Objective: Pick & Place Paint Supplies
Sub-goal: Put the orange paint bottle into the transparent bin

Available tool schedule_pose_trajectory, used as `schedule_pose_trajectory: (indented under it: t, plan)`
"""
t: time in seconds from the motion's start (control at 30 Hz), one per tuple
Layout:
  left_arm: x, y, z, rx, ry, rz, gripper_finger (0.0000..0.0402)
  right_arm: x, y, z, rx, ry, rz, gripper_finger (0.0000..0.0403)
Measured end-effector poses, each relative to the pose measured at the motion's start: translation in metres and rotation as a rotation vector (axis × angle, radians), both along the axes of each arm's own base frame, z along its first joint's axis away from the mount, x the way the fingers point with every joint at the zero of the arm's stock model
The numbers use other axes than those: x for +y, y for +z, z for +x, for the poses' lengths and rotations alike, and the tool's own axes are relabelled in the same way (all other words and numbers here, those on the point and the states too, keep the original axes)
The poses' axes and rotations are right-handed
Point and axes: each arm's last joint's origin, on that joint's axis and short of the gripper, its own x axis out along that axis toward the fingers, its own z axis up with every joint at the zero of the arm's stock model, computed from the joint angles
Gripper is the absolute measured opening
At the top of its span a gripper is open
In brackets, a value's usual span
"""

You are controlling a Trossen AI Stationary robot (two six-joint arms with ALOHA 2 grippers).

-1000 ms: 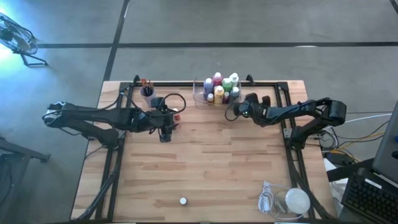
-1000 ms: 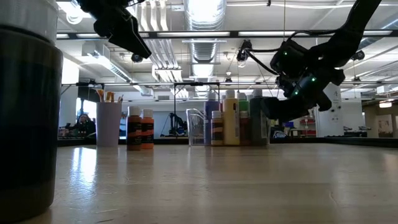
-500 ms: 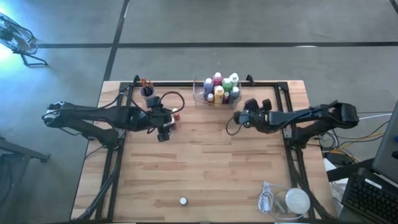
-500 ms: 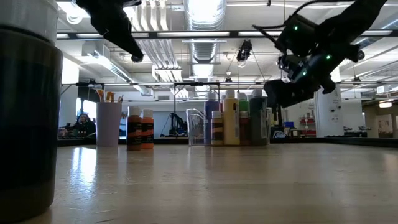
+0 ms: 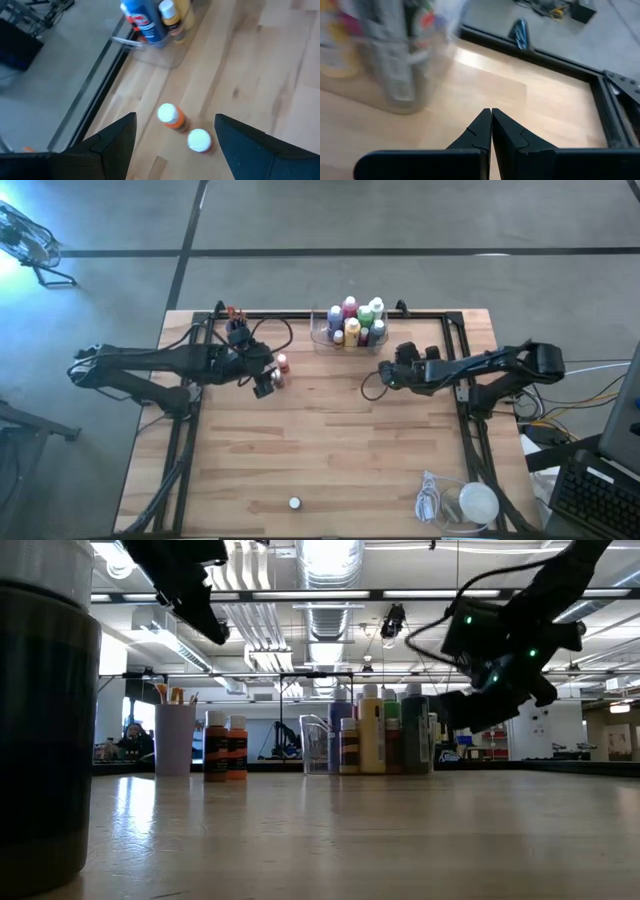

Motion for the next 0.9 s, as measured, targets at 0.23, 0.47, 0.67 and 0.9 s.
schedule_pose_trajectory:
  t: [0.23, 0.47, 0.67, 0.9]
  plan:
    - [0.021, -0.004, 0.000, 0.020, 0.065, -0.039, 0.0273, -0.019, -0.020, 0.000, 0.074, -0.086, 0.004, 0.0008]
    - [0.047, -0.010, -0.002, 0.068, 0.096, -0.069, 0.0273, -0.030, -0.020, 0.010, 0.061, -0.038, -0.035, 0.0008]
    - [0.070, -0.025, 0.001, 0.143, 0.104, -0.123, 0.0273, -0.040, -0.018, 0.010, 0.065, -0.046, -0.036, 0.0008]
    - [0.092, -0.041, 0.007, 0.195, 0.111, -0.148, 0.0273, -0.043, -0.016, 0.014, 0.054, -0.005, -0.044, 0.0008]
